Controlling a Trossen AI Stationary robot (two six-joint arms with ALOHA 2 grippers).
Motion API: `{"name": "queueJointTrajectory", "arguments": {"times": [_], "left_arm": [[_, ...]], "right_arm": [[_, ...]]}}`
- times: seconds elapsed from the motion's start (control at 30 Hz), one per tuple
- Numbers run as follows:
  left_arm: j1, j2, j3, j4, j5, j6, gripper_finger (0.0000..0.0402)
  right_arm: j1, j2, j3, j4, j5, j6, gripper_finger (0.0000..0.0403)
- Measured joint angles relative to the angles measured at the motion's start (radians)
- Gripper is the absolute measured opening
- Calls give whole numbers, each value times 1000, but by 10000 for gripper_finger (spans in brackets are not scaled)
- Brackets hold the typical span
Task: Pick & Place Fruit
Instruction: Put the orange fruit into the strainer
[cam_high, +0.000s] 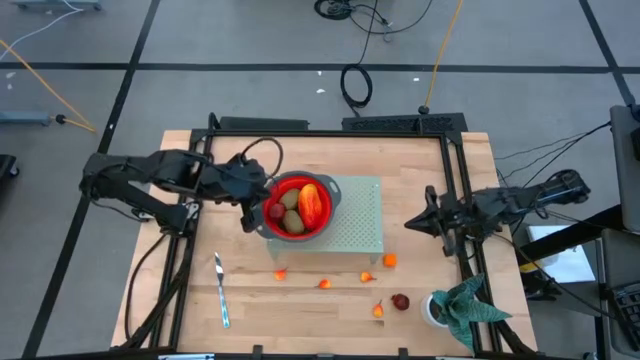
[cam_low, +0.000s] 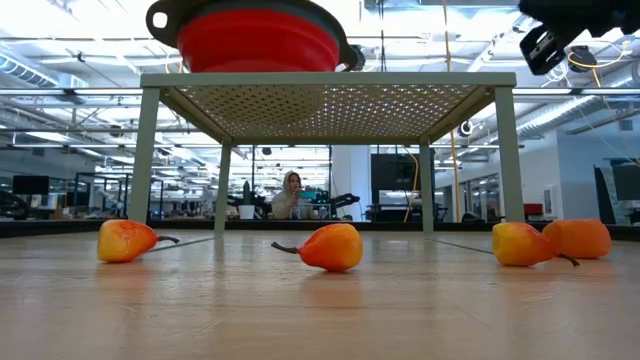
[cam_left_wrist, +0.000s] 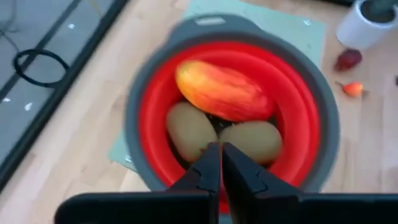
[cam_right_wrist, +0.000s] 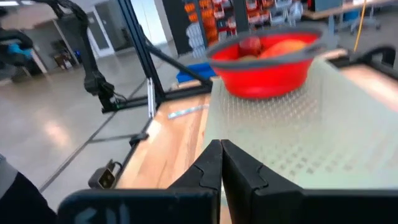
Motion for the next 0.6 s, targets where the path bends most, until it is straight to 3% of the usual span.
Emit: {"name": "queueJointTrajectory", "arguments": {"times": [0.17,0.33,0.6], "left_arm": [[-33,0,-48,3,10,-26,3],[-70,-21,-96,7,2,-55,6],[-114,-206,-267,180,-19,-53,3]], "right_arm": [[0,100,0,28,-9,4,1],[1,192,0,121,-103,1,1],[1,281,3,180,-134,24,0]]}}
